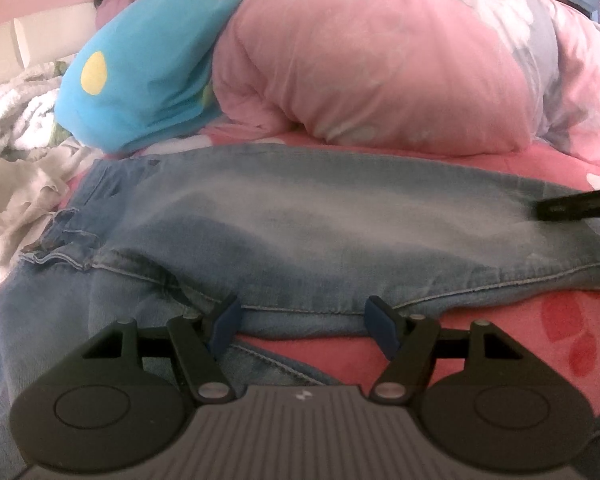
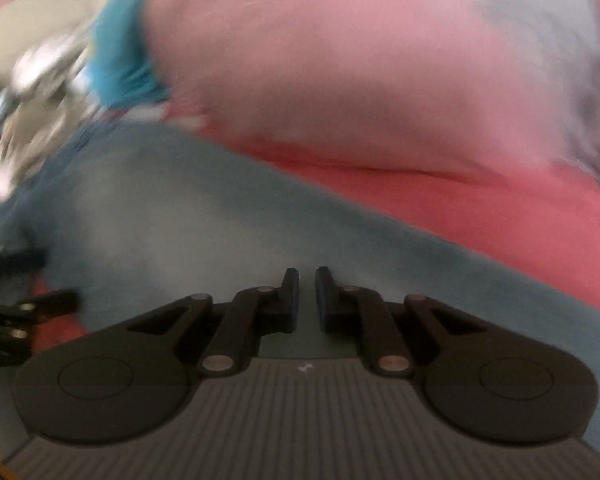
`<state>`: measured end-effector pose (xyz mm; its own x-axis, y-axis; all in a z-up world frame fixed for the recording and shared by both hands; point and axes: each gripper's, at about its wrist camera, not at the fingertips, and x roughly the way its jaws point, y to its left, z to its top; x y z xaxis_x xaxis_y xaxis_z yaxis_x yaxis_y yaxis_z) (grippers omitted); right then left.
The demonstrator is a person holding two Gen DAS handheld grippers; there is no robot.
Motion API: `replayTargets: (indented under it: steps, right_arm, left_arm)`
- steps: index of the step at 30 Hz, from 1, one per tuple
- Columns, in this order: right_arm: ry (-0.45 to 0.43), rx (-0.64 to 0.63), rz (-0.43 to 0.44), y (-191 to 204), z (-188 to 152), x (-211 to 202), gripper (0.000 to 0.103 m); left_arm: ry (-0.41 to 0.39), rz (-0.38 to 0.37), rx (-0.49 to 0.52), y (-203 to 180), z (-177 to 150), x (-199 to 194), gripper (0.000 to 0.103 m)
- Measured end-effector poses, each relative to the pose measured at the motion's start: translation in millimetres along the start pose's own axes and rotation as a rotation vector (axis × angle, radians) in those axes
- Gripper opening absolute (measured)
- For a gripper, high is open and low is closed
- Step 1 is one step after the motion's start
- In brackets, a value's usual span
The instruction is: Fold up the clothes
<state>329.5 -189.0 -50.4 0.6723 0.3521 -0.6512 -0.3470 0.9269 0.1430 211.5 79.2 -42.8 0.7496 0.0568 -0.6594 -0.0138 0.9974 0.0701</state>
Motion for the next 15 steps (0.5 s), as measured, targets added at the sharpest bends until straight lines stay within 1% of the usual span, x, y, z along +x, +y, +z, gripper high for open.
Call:
replayTargets:
  steps: [1, 3, 5, 7, 8, 9, 10, 11, 12, 14, 15]
  right_arm:
    - [-0.011, 0.047, -0.043, -22, -6, -10, 0.008]
    - [-0.032, 0.139, -0.124, -68, -21, -33, 0.012]
    - [-0.045, 0.216, -0.271, -111, -40, -62, 0.012]
    - [-0.064, 0.298, -0.355, -146, -62, -91, 0.012]
    - [-0.071, 0.358, -0.393, -160, -69, -105, 0.012]
    - [-0.072, 0.39, -0.426, -167, -73, -116, 0.012]
    - [-0.068, 0.41, -0.47, -171, -74, -125, 0.012]
    - [-0.054, 0.395, -0.534, -168, -69, -130, 0.015]
    - [-0.052, 0.374, -0.557, -160, -63, -132, 0.017]
    - [-0.091, 0.337, -0.494, -133, -41, -129, 0.017]
    - [-0.112, 0.309, -0.43, -116, -26, -122, 0.017]
  left_arm:
    - [0.0, 0.001, -0.001, 0, 0, 0, 0.07]
    - [0.0, 0.004, -0.001, -1, 0, -1, 0.07]
    - [0.001, 0.006, -0.002, -1, -1, -1, 0.07]
    - [0.002, 0.007, -0.007, -1, -1, -2, 0.07]
    - [0.003, 0.007, -0.01, -1, -1, -2, 0.07]
    - [0.006, 0.007, -0.014, -1, -1, -3, 0.07]
    - [0.009, 0.005, -0.017, 0, -1, -4, 0.07]
    - [0.012, 0.003, -0.023, 0, -1, -5, 0.07]
    - [0.016, -0.005, -0.032, 2, 0, -7, 0.07]
    - [0.016, -0.027, -0.062, 9, 2, -12, 0.07]
    - [0.014, -0.039, -0.081, 13, 3, -15, 0.07]
